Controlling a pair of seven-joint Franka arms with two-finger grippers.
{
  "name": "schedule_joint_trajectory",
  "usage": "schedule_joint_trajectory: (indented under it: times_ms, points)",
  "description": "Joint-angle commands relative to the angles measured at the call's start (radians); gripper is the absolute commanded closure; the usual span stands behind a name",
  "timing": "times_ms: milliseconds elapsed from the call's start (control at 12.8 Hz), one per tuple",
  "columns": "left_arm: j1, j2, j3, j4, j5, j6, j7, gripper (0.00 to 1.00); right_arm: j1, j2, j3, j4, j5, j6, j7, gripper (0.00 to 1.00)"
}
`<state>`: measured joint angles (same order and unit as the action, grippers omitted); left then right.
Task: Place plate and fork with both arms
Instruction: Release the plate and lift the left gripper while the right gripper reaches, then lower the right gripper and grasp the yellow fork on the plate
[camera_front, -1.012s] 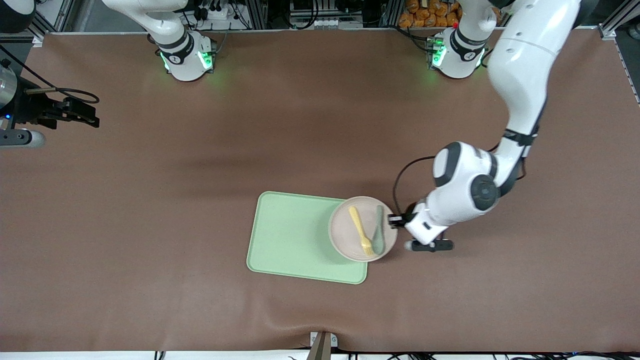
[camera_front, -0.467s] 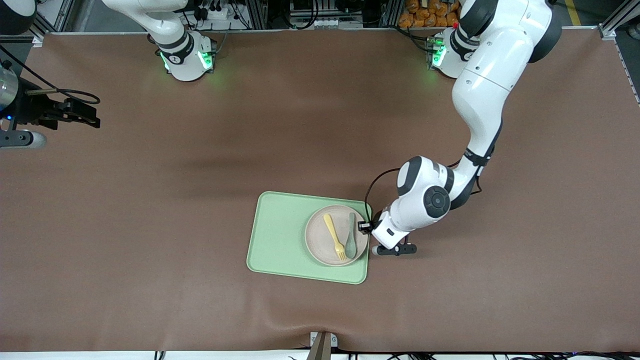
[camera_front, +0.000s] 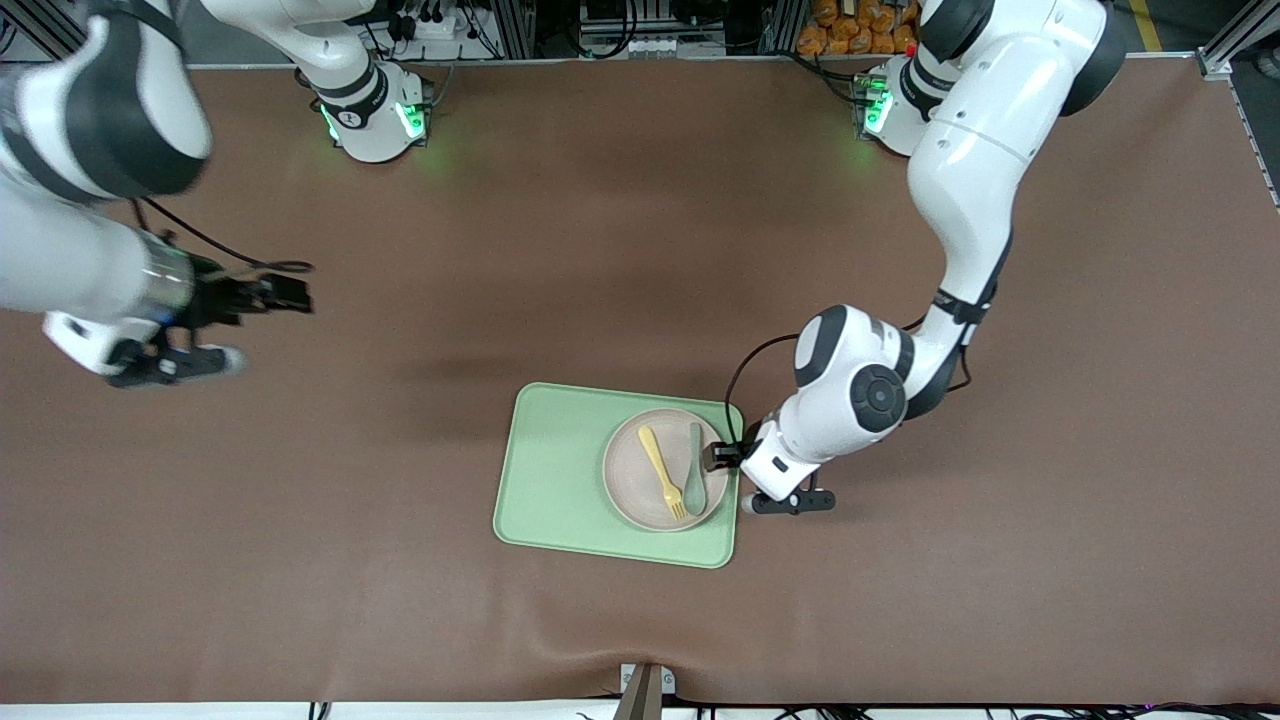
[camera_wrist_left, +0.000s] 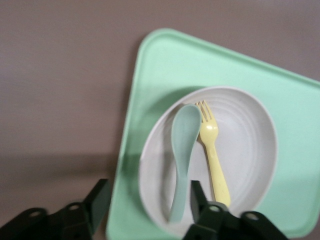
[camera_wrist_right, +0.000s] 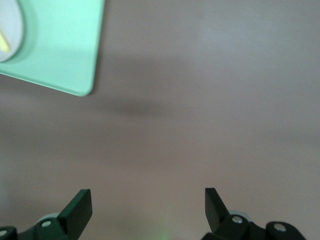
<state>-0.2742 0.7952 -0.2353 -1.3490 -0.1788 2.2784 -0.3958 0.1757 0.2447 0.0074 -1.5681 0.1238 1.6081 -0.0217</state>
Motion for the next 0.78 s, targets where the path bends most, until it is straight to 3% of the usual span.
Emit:
schedule_joint_trajectory:
  times_ms: [0, 234, 389, 623, 701]
  points:
    - [0.01, -0.233, 0.069, -0.042, 0.019, -0.257, -0.023, 0.0, 0.123, 0.1, -0.003, 0.033, 0.042, 0.158, 0.016, 0.0]
    - [0.027, -0.407, 0.108, -0.042, 0.184, -0.521, -0.02, 0.0, 0.301, 0.285, -0.004, 0.066, 0.109, 0.488, 0.07, 0.0]
    - [0.081, -0.496, 0.106, -0.042, 0.216, -0.607, -0.012, 0.0, 0.404, 0.46, -0.004, 0.188, 0.108, 0.7, 0.165, 0.0]
    - [0.142, -0.621, 0.106, -0.041, 0.216, -0.735, -0.008, 0.0, 0.496, 0.655, -0.02, 0.353, 0.089, 0.826, 0.25, 0.0]
    - [0.151, -0.648, 0.108, -0.041, 0.217, -0.779, -0.009, 0.0, 0.519, 0.703, -0.052, 0.37, 0.057, 0.878, 0.252, 0.0]
